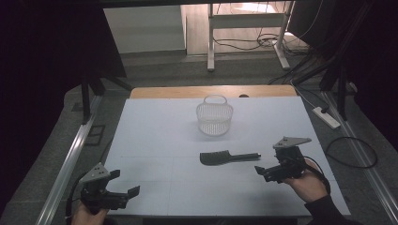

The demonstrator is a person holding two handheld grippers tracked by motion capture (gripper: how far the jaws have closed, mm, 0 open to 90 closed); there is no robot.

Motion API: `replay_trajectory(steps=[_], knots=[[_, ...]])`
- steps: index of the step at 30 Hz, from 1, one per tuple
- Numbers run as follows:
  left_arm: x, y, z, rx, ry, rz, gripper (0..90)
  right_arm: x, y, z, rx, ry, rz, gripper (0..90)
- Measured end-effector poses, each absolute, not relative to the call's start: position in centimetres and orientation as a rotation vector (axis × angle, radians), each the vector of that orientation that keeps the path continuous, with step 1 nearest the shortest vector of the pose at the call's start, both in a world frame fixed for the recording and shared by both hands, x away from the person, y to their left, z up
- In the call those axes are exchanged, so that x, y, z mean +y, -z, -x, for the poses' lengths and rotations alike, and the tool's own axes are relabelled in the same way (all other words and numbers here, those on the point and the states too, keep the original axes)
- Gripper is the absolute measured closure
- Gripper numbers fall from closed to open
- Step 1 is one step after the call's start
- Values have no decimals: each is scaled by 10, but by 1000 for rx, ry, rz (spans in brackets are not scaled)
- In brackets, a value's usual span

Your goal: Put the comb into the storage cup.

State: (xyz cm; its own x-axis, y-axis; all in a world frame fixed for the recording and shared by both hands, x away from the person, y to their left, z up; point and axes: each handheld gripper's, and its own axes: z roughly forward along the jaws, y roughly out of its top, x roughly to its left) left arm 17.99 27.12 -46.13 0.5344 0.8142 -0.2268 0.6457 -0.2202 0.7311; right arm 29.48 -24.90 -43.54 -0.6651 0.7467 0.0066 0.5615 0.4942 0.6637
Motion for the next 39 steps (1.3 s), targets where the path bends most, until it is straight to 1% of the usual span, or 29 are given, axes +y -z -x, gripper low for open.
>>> replay_trajectory(steps=[26, 39], knots=[[272, 461, -180, 1190, -256, -1948, 8, -225, 440, -322, 2517, -892, -1113, 0], [272, 462, -180, 1189, -251, -1947, 8, -212, 442, -337, 2532, -804, -1143, 0]])
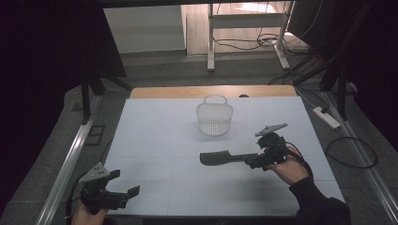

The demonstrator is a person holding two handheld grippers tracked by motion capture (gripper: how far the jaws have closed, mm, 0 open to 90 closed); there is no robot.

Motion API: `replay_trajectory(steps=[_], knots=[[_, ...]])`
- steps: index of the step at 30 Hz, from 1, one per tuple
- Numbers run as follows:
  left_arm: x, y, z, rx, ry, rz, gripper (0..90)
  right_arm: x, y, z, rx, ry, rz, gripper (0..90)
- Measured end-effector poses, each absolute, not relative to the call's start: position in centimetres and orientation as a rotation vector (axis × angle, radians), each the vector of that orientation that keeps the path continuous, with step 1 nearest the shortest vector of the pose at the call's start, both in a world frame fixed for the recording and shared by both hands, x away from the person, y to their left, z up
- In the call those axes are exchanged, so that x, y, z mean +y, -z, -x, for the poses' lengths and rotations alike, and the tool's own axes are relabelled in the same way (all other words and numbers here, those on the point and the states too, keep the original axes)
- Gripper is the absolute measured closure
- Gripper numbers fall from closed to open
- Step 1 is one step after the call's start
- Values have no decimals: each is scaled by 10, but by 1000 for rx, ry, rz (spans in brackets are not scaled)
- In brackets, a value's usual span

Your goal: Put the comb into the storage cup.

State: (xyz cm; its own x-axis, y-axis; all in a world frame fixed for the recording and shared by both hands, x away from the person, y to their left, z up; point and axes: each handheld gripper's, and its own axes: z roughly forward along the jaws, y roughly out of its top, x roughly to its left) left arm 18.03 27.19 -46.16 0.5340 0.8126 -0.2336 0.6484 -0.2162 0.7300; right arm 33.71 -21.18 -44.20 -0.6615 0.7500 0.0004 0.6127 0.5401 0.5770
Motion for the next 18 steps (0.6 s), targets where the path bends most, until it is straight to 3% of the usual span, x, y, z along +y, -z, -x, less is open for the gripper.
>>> replay_trajectory(steps=[18], knots=[[272, 462, -181, 1188, -245, -1943, 8, -191, 451, -360, 2559, -725, -1132, 0]])
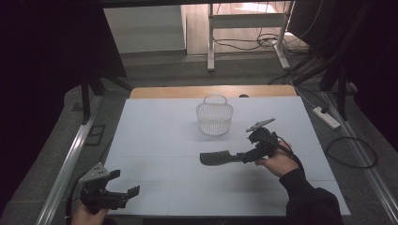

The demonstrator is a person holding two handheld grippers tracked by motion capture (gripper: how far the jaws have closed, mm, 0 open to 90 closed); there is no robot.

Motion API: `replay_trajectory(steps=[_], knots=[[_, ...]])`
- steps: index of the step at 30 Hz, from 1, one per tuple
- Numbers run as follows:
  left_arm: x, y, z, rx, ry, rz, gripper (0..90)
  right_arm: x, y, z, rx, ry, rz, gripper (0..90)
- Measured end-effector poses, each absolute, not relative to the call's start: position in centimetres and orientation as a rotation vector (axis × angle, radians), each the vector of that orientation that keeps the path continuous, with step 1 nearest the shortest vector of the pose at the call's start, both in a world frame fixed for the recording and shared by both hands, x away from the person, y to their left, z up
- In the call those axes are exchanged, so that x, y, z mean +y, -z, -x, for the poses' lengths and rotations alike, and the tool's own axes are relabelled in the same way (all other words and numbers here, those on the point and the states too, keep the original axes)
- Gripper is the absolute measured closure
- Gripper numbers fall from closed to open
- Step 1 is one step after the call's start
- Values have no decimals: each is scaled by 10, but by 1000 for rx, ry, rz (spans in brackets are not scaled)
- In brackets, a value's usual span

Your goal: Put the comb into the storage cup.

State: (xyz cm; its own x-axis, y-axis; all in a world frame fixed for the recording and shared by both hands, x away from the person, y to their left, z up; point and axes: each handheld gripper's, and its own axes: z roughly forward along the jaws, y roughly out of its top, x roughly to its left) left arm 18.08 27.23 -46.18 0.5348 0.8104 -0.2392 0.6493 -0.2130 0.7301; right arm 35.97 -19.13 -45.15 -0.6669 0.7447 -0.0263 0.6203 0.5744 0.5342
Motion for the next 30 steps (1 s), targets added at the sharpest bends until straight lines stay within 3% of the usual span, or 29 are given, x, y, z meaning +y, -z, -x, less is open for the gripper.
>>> replay_trajectory(steps=[30], knots=[[269, 462, -182, 1171, -246, -1979, 13, -156, 464, -390, 2618, -660, -1089, 0]])
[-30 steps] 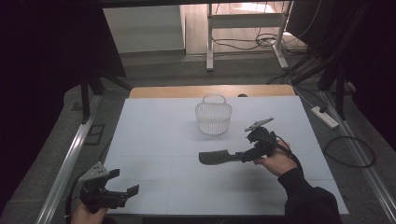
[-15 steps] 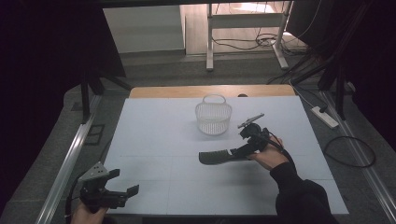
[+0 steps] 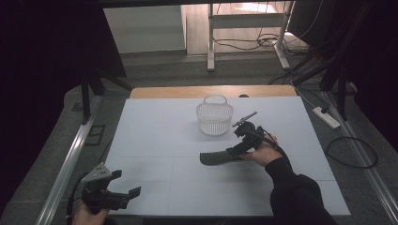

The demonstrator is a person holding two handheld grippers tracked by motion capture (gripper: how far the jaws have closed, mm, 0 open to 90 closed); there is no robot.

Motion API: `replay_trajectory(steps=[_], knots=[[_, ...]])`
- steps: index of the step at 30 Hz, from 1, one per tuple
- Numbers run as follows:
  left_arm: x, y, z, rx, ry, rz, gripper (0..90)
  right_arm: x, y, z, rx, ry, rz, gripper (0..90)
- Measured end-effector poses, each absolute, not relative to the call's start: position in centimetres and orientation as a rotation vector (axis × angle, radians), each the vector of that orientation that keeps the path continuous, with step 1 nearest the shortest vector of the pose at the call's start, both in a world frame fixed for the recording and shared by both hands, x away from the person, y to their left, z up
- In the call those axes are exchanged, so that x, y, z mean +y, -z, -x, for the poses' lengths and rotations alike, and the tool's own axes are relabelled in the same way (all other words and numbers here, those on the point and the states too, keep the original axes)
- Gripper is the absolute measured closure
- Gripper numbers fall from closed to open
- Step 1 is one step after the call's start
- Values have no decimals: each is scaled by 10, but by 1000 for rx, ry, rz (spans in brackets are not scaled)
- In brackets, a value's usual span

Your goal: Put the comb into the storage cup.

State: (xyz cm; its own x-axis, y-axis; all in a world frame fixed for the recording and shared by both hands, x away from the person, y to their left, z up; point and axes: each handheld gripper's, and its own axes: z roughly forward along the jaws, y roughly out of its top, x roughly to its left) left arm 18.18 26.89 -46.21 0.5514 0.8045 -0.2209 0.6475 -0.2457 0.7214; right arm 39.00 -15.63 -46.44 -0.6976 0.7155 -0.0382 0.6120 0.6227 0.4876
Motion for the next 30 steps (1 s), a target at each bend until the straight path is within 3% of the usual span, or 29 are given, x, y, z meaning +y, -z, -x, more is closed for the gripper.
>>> replay_trajectory(steps=[4, 8, 23, 30], knots=[[268, 462, -182, 1171, -245, -1992, 14, -154, 467, -391, 2628, -635, -1084, 6], [267, 462, -183, 1173, -239, -1995, 15, -154, 467, -391, 2638, -642, -1064, 92], [267, 463, -184, 1176, -232, -1998, 18, -155, 464, -392, 2702, -629, -999, 872], [267, 463, -184, 1175, -231, -1998, 20, -159, 464, -394, 2703, -645, -990, 896]])
